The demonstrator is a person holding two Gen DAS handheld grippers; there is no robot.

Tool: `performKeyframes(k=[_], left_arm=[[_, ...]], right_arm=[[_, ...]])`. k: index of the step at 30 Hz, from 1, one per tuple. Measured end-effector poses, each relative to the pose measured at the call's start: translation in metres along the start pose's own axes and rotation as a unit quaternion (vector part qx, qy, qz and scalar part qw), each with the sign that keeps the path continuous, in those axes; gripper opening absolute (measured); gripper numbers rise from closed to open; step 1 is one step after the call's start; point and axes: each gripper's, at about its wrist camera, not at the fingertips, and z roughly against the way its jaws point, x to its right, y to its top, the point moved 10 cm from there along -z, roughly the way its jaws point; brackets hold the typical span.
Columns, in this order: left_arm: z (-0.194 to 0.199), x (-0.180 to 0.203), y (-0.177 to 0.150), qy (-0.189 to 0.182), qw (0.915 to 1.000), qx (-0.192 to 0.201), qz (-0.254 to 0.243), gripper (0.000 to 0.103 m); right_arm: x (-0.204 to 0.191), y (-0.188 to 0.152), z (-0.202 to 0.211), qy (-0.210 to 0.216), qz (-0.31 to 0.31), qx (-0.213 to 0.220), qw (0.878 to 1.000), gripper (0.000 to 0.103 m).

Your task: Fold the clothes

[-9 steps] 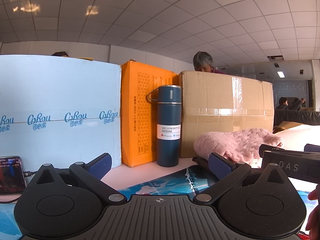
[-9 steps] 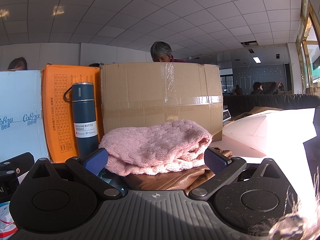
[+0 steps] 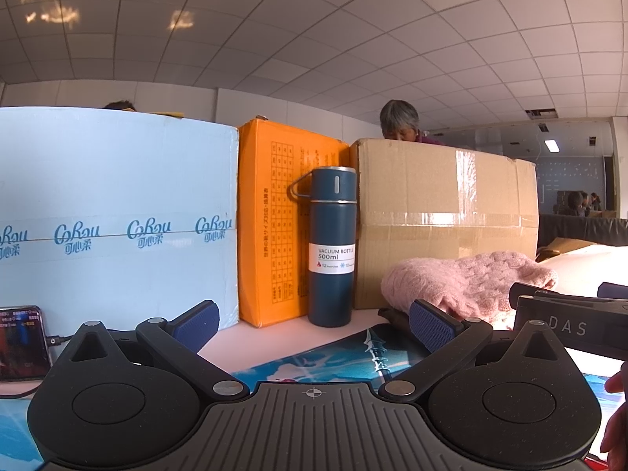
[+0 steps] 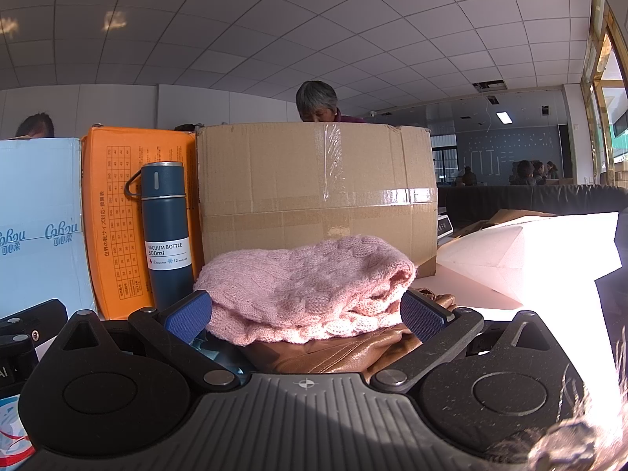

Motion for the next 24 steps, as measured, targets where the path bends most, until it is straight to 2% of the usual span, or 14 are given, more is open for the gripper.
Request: performKeyframes(k=[24], left_arm=[[-0.0022,0.0011,-0.0016,0.001,1.0000,-0.004,0.006,0.103]], right_arm=[[-0.0003,0.0001,-0.0009,0.003,-0.002,-0.004,1.000,0.103]])
